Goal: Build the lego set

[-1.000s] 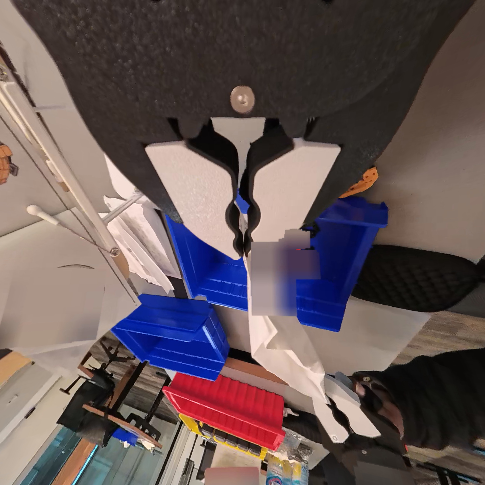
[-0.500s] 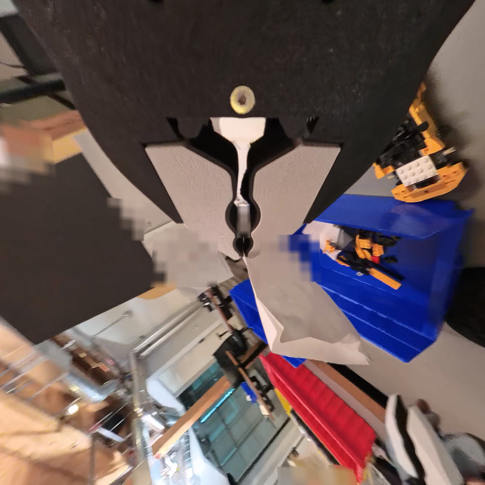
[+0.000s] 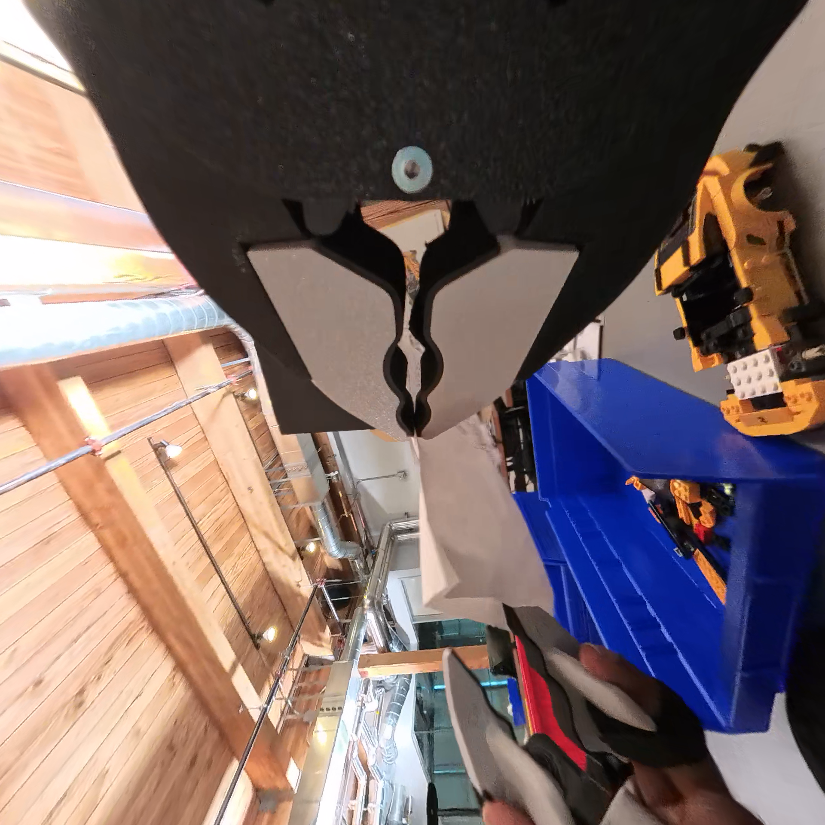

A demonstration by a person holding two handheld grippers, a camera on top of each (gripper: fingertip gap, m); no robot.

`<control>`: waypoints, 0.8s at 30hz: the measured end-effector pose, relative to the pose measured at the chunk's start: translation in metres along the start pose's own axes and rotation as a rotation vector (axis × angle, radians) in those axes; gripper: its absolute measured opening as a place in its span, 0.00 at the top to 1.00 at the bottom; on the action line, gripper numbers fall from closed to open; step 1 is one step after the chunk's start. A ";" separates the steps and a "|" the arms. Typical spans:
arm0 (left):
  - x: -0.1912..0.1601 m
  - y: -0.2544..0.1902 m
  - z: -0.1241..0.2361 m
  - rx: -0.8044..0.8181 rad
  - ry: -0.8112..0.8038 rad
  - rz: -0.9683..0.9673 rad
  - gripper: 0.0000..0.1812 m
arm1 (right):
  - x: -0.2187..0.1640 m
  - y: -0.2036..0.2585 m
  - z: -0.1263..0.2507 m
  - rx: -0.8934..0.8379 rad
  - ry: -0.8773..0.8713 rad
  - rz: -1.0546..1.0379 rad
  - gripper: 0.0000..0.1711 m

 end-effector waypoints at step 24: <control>-0.018 0.045 -0.012 0.061 -0.036 0.248 0.90 | 0.010 -0.011 0.009 -0.116 -0.078 0.009 1.00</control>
Point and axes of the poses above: each gripper's, where its closed fingertips meet, z back along the fingers, x out of its top, y = z × x across the jaws, the point moved 3 cm from there along z, back along the fingers, and after that the axes turned 8 degrees about -y, right-handed, at the moved point
